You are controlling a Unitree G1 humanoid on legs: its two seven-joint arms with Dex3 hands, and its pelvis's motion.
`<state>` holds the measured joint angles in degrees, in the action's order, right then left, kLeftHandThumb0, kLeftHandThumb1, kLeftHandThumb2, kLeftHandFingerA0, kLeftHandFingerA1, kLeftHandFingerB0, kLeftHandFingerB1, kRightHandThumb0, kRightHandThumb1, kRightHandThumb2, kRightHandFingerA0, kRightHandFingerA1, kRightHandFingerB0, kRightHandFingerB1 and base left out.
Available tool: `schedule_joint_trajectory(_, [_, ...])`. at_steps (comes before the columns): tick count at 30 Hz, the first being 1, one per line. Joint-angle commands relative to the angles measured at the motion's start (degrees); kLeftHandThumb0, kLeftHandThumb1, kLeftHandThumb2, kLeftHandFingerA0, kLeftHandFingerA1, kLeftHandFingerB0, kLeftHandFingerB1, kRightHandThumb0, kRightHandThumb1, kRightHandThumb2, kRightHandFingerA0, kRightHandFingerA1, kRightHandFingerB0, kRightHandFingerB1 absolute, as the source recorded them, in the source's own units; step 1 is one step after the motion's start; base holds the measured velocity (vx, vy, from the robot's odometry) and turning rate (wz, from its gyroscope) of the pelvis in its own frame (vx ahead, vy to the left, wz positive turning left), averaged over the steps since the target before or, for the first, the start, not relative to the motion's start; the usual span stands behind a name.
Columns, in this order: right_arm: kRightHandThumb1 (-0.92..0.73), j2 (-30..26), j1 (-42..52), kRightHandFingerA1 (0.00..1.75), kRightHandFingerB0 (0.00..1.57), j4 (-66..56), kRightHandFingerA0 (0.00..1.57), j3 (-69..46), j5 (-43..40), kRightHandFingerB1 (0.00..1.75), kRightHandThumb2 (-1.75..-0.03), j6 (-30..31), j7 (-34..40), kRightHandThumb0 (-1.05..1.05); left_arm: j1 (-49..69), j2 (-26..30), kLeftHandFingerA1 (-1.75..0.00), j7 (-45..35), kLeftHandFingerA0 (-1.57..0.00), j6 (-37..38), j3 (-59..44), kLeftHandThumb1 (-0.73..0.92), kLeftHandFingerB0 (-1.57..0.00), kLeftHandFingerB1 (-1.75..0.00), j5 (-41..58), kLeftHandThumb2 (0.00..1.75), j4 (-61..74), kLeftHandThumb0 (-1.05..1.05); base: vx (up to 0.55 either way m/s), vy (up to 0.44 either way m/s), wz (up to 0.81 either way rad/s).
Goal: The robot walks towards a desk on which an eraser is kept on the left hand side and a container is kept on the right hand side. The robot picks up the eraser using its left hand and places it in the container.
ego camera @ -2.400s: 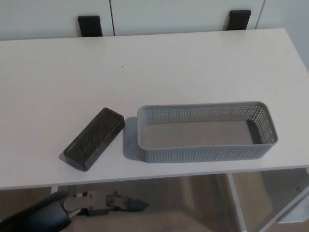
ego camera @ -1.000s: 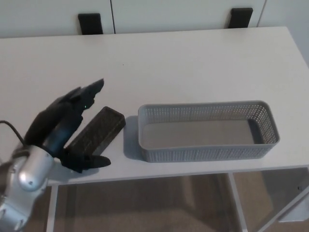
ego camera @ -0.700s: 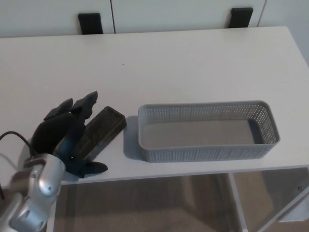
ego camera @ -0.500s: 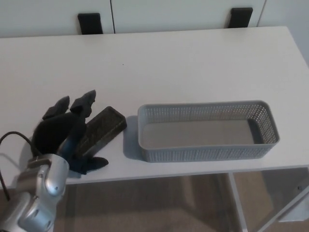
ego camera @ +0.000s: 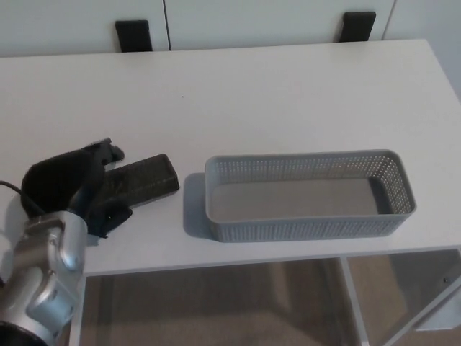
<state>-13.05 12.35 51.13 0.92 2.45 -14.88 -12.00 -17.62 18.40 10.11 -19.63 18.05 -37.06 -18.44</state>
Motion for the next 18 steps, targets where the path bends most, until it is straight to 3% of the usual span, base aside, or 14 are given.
schedule_joint_trajectory(1, [-0.63,-1.6,-0.5,0.58,0.33,-0.2,0.57,0.8,1.3,0.42,-0.58,1.1,-1.0,-0.37,1.1,1.0,-0.94,-8.0,-1.57,4.4,-3.0,0.33,-0.94,-0.70,7.2,1.06,-3.8,-0.23,0.00,0.000,0.00])
schedule_joint_trajectory(2, [-0.62,-1.7,-0.7,0.57,0.34,-0.3,0.57,0.8,1.3,0.42,-0.57,1.6,-1.2,-0.37,1.1,1.1,-0.99,-8.6,-1.57,5.1,-3.8,0.31,-0.98,-0.77,8.2,1.18,-4.9,-0.23,0.00,0.000,0.00])
schedule_joint_trajectory(4, [-0.62,-2.0,-0.6,0.57,0.35,-0.5,0.58,1.3,1.8,0.42,-0.57,1.7,-1.0,-0.38,1.7,1.4,-1.00,-8.2,-1.57,6.9,-4.2,0.31,-0.97,-0.78,8.1,1.19,-5.4,-0.23,0.00,0.000,0.00])
schedule_joint_trajectory(5, [-0.62,-2.0,-0.5,0.58,0.35,-0.6,0.59,1.3,1.7,0.42,-0.57,1.7,-1.1,-0.38,1.9,1.5,-1.24,-8.2,-1.46,7.3,-4.6,0.34,-0.93,-0.88,8.2,1.08,-5.5,-0.20,0.00,0.000,0.00])
schedule_joint_trajectory(6, [-0.62,-2.0,-0.5,0.58,0.35,-0.6,0.59,1.3,1.7,0.42,-0.57,1.7,-1.1,-0.38,1.9,1.5,-1.24,-8.2,-1.46,7.5,-4.6,0.34,-0.93,-0.88,8.2,1.08,-5.6,-0.20,0.00,0.000,0.00])
schedule_joint_trajectory(7, [-0.62,-2.0,-0.5,0.59,0.35,-0.4,0.58,1.2,1.4,0.42,-0.57,1.8,-1.6,-0.38,2.2,1.6,-1.00,-7.7,-1.57,8.3,-4.8,0.33,-0.99,-0.78,8.2,1.16,-6.0,-0.25,0.00,0.000,0.00])
schedule_joint_trajectory(12, [-0.62,-1.9,-0.5,0.59,0.37,-0.6,0.60,1.4,1.9,0.44,-0.57,2.0,-1.7,-0.36,3.0,1.5,-0.95,-7.0,-1.56,12.3,-7.0,0.31,-1.00,-0.78,10.8,1.18,-5.9,-0.21,0.00,0.000,0.00])
schedule_joint_trajectory(14, [-0.62,-1.8,-0.6,0.60,0.37,-0.8,0.59,1.2,1.6,0.44,-0.57,2.2,-2.1,-0.36,2.9,0.4,-0.95,-6.5,-1.57,13.8,-9.4,0.37,-0.96,-0.79,13.3,1.09,-5.6,-0.28,0.00,0.000,0.00])
schedule_joint_trajectory(16, [-0.63,-1.9,-0.6,0.59,0.38,-1.0,0.59,1.6,2.3,0.44,-0.58,2.2,-1.7,-0.37,3.0,-2.4,-1.07,-5.3,-1.57,16.3,-13.9,0.38,-0.96,-0.86,18.4,1.15,-5.1,-0.30,0.00,0.000,0.00])
schedule_joint_trajectory(17, [-0.63,-1.9,-0.7,0.59,0.38,-0.9,0.58,1.6,2.4,0.44,-0.58,2.2,-1.6,-0.37,2.8,-4.7,-1.26,-4.6,-1.48,16.9,-17.1,0.47,-0.93,-0.95,22.0,1.20,-4.5,-0.34,0.00,0.000,0.00])
schedule_joint_trajectory(18, [-0.63,-2.0,-0.7,0.59,0.38,-0.9,0.58,1.6,2.4,0.44,-0.58,2.2,-1.6,-0.37,2.5,-7.2,-1.29,-3.7,-1.49,18.2,-20.7,0.52,-0.93,-0.99,26.1,1.22,-3.8,-0.37,0.00,0.000,0.00])
